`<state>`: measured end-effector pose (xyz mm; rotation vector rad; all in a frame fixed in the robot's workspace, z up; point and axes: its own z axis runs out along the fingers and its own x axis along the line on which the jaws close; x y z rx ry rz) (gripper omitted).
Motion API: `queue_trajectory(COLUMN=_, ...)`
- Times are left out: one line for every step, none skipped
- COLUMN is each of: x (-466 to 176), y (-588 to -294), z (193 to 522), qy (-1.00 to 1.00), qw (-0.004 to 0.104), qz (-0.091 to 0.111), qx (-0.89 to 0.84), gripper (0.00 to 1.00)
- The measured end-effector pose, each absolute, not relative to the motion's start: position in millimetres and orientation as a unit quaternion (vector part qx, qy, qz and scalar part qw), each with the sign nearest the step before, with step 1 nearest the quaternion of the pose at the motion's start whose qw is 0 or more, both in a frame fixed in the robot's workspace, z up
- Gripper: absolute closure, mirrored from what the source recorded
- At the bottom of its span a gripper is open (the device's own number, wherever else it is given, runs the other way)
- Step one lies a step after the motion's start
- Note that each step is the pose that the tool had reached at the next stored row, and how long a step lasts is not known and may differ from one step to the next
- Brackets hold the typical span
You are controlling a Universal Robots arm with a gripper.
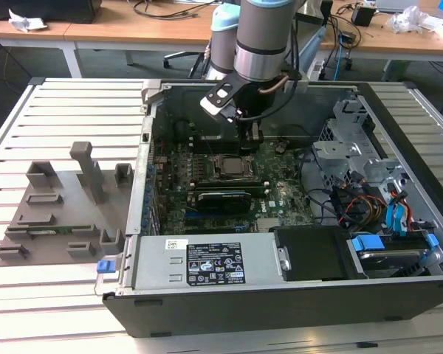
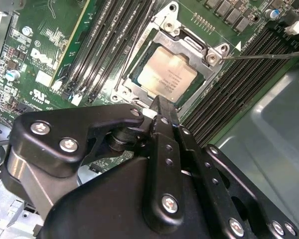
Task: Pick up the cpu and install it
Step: 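Close the cpu cover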
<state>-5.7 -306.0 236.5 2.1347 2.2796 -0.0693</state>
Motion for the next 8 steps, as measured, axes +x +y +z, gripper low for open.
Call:
queue_trajectory(x=-6, y=-306, z=236, qy=0.730, qw=0.009, qz=-0.022, qx=0.683, gripper=0.89)
queue_trajectory(x=-7, y=-306, z=236, qy=0.730, qw=0.009, qz=-0.022, qx=0.683, gripper=0.89)
queue_trajectory(x=-9, y=-306, z=234, qy=0.730, qw=0.009, qz=-0.022, qx=0.683, gripper=0.89)
queue_trajectory(x=-10, y=-306, z=231, qy=0.730, qw=0.009, qz=-0.022, qx=0.683, gripper=0.89)
queue_trajectory(x=-10, y=-306, z=229, qy=0.730, qw=0.009, qz=-0.022, qx=0.683, gripper=0.89)
queue_trajectory(x=-11, y=-306, z=228, qy=0.730, qw=0.009, qz=-0.022, qx=0.683, gripper=0.89)
queue_trajectory(x=-15, y=-306, z=225, qy=0.730, qw=0.009, qz=-0.022, qx=0.683, gripper=0.89)
queue_trajectory(x=-22, y=-306, z=223, qy=0.730, qw=0.009, qz=-0.022, qx=0.683, gripper=0.89)
